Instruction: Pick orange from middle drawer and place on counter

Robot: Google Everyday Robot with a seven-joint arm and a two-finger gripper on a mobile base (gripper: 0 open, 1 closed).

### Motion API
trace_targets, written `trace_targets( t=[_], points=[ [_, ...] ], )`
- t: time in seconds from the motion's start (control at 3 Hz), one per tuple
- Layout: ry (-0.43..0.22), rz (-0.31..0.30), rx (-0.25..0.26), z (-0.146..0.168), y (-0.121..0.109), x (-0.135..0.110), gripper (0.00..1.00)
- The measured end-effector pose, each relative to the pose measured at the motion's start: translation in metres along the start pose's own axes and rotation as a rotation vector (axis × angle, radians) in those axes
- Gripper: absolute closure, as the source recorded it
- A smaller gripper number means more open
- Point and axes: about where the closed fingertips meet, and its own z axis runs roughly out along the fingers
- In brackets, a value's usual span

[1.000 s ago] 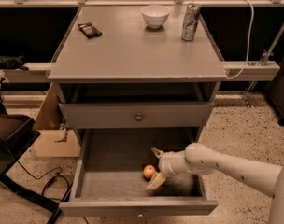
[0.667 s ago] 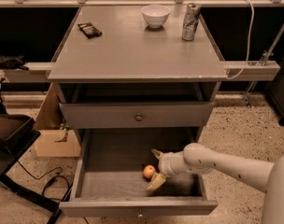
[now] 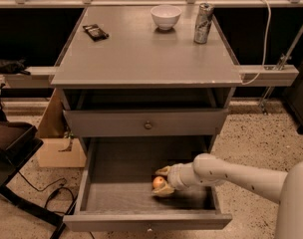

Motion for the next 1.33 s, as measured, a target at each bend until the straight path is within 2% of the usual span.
trace_targets(
  t=[0.33, 0.67, 1.0, 1.33],
  points=[
    [0.000, -0.033, -0.026, 0.008, 0.007, -0.015, 0.65],
    [0.000, -0.034, -0.027, 0.008, 0.007, -0.015, 0.88],
    [0.000, -0.034, -0.027, 0.008, 0.007, -0.015, 1.00],
    [0.010, -0.058, -0.018, -0.021, 0.007, -0.032, 1.00]
  ],
)
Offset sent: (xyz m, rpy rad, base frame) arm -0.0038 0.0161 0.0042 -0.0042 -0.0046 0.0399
